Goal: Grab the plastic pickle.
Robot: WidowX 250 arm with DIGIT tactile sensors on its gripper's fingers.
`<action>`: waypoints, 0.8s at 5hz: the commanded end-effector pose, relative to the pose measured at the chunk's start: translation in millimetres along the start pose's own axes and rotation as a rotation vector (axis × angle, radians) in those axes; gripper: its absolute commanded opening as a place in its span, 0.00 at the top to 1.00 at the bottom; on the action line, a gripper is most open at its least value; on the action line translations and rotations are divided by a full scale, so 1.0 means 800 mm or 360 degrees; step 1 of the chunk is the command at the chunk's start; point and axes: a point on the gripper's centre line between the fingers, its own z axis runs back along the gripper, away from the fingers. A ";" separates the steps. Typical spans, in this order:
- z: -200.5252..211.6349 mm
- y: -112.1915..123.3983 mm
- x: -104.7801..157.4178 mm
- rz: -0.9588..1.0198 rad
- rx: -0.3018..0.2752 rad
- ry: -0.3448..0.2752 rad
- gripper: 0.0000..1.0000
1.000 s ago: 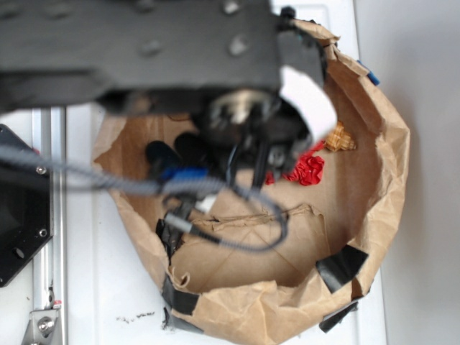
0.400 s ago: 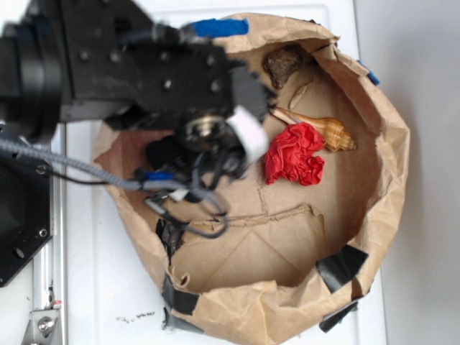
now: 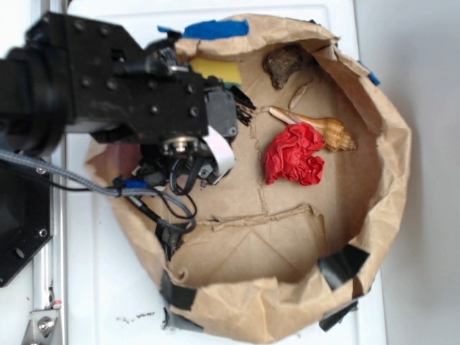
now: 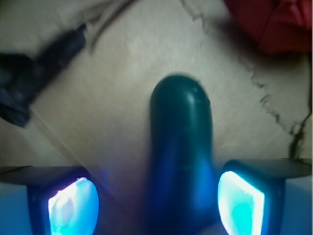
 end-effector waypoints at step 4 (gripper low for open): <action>-0.021 0.014 -0.002 0.0027 0.0103 0.0031 1.00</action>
